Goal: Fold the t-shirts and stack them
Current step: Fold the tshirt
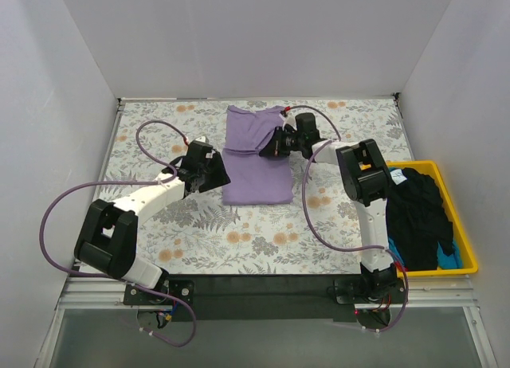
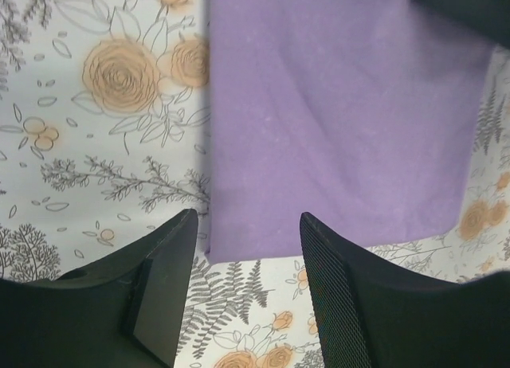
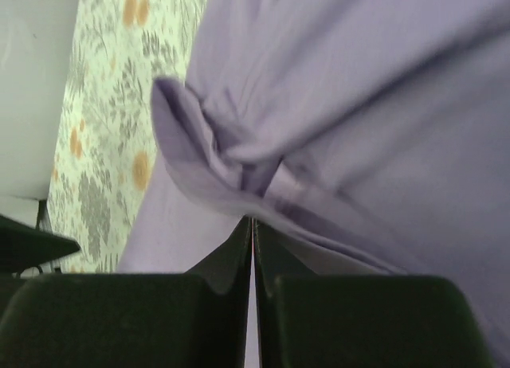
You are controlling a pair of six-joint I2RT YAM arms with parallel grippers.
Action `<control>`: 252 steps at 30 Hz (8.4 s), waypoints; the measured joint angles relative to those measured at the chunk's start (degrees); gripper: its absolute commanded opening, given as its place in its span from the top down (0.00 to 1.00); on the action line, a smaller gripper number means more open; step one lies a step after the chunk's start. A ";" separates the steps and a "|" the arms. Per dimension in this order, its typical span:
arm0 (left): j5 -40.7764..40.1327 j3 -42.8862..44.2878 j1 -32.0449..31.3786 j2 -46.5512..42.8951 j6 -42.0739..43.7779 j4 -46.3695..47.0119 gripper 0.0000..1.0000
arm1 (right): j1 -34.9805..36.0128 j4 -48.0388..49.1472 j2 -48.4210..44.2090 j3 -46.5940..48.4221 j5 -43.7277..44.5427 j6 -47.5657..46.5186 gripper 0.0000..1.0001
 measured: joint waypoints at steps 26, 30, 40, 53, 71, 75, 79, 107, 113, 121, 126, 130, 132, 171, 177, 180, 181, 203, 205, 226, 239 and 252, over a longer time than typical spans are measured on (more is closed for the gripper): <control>8.24 6.27 -0.33 10.99 -3.34 1.03 0.80 | -5.84 5.33 -23.47 -28.87 -8.61 7.80 0.89; 9.38 5.38 -0.33 14.62 -3.43 0.33 0.85 | -6.03 6.49 -19.98 -35.04 -9.88 6.51 0.89; 11.43 3.32 -0.26 14.21 -4.70 -2.10 0.91 | -8.04 15.47 -20.92 -45.88 -12.52 6.16 0.90; 13.57 -1.16 0.04 -0.22 -5.01 -11.82 0.58 | -7.85 8.39 -33.70 -48.85 -11.69 7.52 0.84; 14.86 18.97 6.95 27.58 -4.07 3.19 0.70 | -9.22 11.04 -6.86 -20.59 -7.76 8.81 0.83; 15.43 18.97 7.19 27.56 -4.00 3.74 0.64 | -10.58 11.26 -6.49 -19.54 -8.59 8.11 0.82; 15.74 18.60 7.19 26.34 -3.89 3.30 0.57 | -11.21 10.60 -8.48 -20.37 -8.59 7.96 0.81; 9.64 -14.69 5.68 -18.67 -4.44 -7.91 0.22 | 15.21 15.67 -17.51 -40.37 -12.11 7.02 0.82; 9.73 -14.38 3.93 -18.12 -4.59 -8.22 0.29 | 14.64 12.90 -23.63 -43.17 -10.01 5.25 0.82; 9.84 -9.75 -3.58 -10.34 -6.08 -8.37 0.39 | 8.02 10.80 -32.98 -49.44 -9.18 2.01 0.82; 9.07 -9.09 -3.85 -8.26 -6.38 -9.07 0.37 | 3.08 9.09 -31.32 -54.58 -10.84 0.63 0.82; 8.74 -8.55 -4.02 -6.62 -6.40 -10.14 0.30 | 2.25 9.07 -31.06 -54.60 -12.17 0.31 0.81; 8.63 -8.28 -4.37 -5.84 -6.38 -10.73 0.29 | 2.23 8.33 -31.91 -54.60 -11.89 0.02 0.81; -4.31 5.60 -14.49 11.26 -6.97 -25.46 0.67 | 11.98 -42.71 -62.25 -45.64 33.92 -7.21 0.44; -2.93 6.25 -14.64 12.09 -7.50 -24.81 0.96 | 16.28 -43.52 -57.22 -42.10 37.86 -4.90 0.42; -2.36 6.34 -14.80 12.15 -7.45 -24.52 1.00 | 17.59 -43.58 -54.23 -40.06 38.60 -4.42 0.41; -2.12 6.34 -14.80 12.13 -7.43 -24.52 1.00 | 18.01 -43.60 -53.13 -39.28 38.69 -4.17 0.41; 2.10 4.33 -14.78 10.60 -7.37 -23.28 1.00 | 22.43 -44.00 -39.80 -32.02 43.50 -2.01 0.47; 2.64 4.13 -14.78 10.49 -7.45 -23.26 1.00 | 22.53 -44.09 -39.76 -32.02 43.87 -1.99 0.48; 6.62 -1.75 -17.53 4.07 -8.74 -26.93 1.00 | 23.65 -46.90 -44.46 -36.59 37.73 -7.28 0.99; 15.10 0.61 -27.39 -16.33 -19.15 -42.93 1.00 | 25.57 -79.17 -54.99 -23.06 30.99 -11.80 0.99; 11.45 10.86 -12.20 -6.56 -11.65 -39.74 1.00 | 19.15 -84.70 -41.66 0.24 41.92 -17.22 0.99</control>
